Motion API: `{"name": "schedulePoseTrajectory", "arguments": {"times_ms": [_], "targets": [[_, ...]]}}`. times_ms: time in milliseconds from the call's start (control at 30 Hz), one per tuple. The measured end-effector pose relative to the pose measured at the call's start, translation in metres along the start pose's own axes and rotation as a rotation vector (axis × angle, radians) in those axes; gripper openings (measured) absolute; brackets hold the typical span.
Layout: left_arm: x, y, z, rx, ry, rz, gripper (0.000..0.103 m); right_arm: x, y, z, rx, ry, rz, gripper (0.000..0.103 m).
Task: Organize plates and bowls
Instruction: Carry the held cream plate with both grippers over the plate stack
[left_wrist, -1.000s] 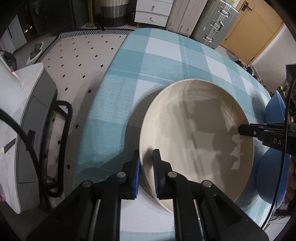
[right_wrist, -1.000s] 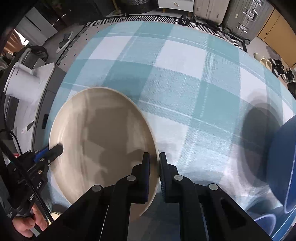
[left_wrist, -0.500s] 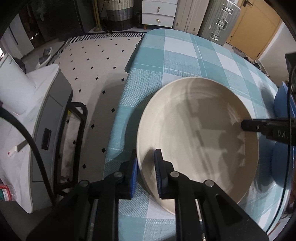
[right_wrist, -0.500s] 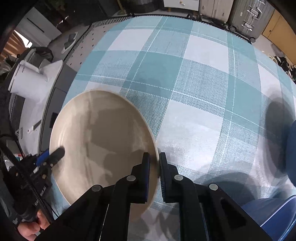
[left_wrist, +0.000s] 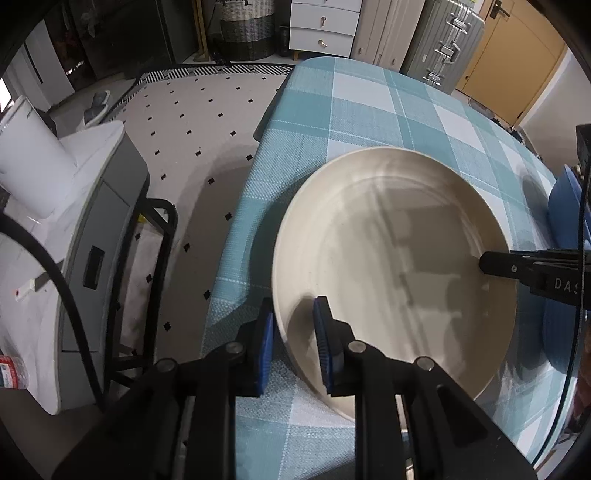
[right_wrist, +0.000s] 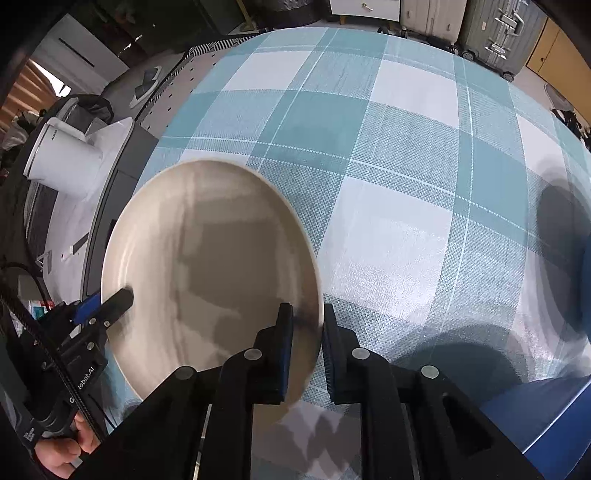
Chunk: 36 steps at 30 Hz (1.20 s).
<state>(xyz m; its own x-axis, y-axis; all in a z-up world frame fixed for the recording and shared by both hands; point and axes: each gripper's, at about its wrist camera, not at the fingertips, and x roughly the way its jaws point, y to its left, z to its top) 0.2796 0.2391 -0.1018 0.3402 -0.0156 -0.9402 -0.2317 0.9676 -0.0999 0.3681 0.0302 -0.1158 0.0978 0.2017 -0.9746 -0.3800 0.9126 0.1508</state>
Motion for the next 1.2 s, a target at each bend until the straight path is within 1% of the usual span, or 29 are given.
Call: {"name": "schedulePoseTrajectory", "arguments": {"times_ms": [200,233,267,333,500,700,933,1200], "targets": [[0.000,-0.004,0.000,-0.013,0.013,0.001,0.019,-0.002,0.003,-0.004,-0.017,-0.017,-0.018,0.013],[0.001,-0.004,0.000,-0.017,0.024,-0.011,0.019,-0.006,0.003,-0.005,-0.013,-0.049,-0.030,0.013],[0.001,-0.005,0.000,-0.019,0.030,-0.017,0.019,-0.008,0.003,-0.004,-0.012,-0.063,-0.034,0.013],[-0.002,-0.006,-0.001,-0.013,0.022,-0.003,0.019,-0.009,0.003,-0.004,-0.009,-0.057,-0.024,0.012],[-0.010,-0.002,0.002,-0.020,0.012,0.001,0.019,-0.016,0.007,-0.006,-0.021,-0.066,-0.011,0.012],[-0.026,-0.001,-0.001,-0.019,-0.002,-0.001,0.019,-0.036,0.008,-0.014,-0.020,-0.084,-0.001,0.012],[-0.051,-0.001,-0.012,-0.027,-0.010,-0.005,0.019,-0.061,0.015,-0.035,-0.021,-0.083,0.011,0.012],[-0.088,-0.007,-0.044,-0.026,-0.027,0.014,0.020,-0.088,0.022,-0.076,-0.015,-0.103,0.040,0.011]]}}
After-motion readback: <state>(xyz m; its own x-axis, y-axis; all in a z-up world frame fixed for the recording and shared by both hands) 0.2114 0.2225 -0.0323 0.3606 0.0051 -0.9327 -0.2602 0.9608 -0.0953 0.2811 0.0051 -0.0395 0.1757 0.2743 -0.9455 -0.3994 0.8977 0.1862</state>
